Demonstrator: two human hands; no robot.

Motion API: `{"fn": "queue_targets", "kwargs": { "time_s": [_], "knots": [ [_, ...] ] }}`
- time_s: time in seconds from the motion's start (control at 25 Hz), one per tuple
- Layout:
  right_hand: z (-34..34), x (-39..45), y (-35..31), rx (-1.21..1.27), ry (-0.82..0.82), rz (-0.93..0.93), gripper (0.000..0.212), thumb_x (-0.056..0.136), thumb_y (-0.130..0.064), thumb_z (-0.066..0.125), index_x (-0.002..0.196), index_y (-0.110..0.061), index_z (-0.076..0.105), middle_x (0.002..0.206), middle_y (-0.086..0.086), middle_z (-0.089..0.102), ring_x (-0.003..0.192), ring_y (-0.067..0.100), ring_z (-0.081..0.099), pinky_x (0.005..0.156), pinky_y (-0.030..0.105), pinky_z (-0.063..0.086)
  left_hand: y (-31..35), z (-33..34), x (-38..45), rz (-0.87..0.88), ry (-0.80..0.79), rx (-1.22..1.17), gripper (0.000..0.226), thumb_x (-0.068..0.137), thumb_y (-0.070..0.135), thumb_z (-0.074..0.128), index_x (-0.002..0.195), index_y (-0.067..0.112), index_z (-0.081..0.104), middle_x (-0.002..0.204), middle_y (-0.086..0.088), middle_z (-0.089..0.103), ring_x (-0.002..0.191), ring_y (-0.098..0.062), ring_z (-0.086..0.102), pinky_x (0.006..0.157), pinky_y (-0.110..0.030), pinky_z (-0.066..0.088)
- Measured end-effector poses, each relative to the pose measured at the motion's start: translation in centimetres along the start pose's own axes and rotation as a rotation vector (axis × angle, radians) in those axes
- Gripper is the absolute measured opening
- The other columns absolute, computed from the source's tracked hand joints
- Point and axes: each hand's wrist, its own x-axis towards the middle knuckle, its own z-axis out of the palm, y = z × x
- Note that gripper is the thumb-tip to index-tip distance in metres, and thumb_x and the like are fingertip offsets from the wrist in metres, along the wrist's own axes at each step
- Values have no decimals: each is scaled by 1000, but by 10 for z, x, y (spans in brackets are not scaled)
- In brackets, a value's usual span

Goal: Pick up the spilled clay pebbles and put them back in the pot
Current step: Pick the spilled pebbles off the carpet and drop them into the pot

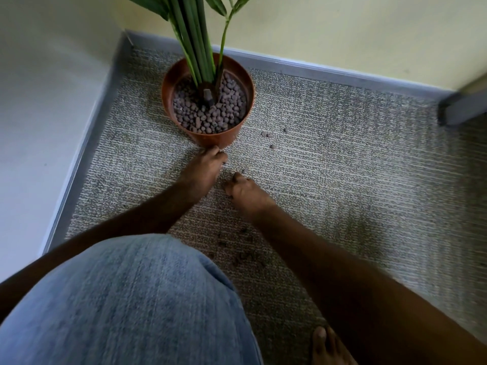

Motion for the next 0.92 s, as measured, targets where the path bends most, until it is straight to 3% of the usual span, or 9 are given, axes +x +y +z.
{"fn": "queue_targets", "kwargs": {
  "time_s": [0.16, 0.32, 0.48, 0.68, 0.8, 0.92],
  "knots": [
    [-1, 0, 8, -24, 22, -73, 27, 95, -8, 50, 118, -10, 63, 126, 14, 56, 108, 27, 62, 91, 35, 50, -3, -6, 2, 43, -14, 24, 15, 91, -2, 63, 103, 6, 68, 109, -15, 65, 93, -33, 65, 80, -45, 56],
    [-1, -7, 22, 58, 16, -36, 18, 92, -11, 58, 107, -8, 67, 118, 11, 63, 100, 26, 66, 85, 34, 54, -7, -10, -9, 60, -2, -42, 12, 86, 0, 67, 96, 6, 69, 98, -13, 67, 91, -33, 66, 81, -43, 55],
    [-8, -15, 32, 309, 45, 83, 10, 86, -8, 68, 95, -11, 71, 102, 2, 66, 85, 20, 65, 76, 30, 52, -2, -28, -23, -17, 108, -189, 14, 87, 6, 70, 100, 12, 70, 101, -5, 66, 84, -21, 64, 73, -40, 57],
    [-65, -10, 39, 727, 220, 277, 9, 85, -6, 75, 93, -8, 76, 95, 2, 76, 83, 10, 69, 84, 25, 59, 12, -73, -36, 104, 252, -295, 16, 95, 15, 70, 111, 16, 71, 108, 3, 65, 86, -4, 62, 74, -13, 53],
    [-118, -2, 29, 931, 336, 228, 9, 84, -7, 77, 92, -4, 76, 92, 7, 77, 85, 21, 75, 82, 32, 63, 9, -102, -31, 8, 346, -316, 18, 96, 20, 69, 114, 21, 70, 115, 6, 64, 86, 7, 57, 73, 0, 46],
    [-156, 15, 15, 1028, 402, 137, 14, 83, -4, 78, 95, 3, 76, 91, 17, 77, 81, 26, 76, 74, 33, 64, 0, -125, -13, -100, 413, -351, 17, 97, 24, 67, 113, 25, 71, 115, 6, 63, 89, 3, 59, 70, 0, 44]
  ]
}}
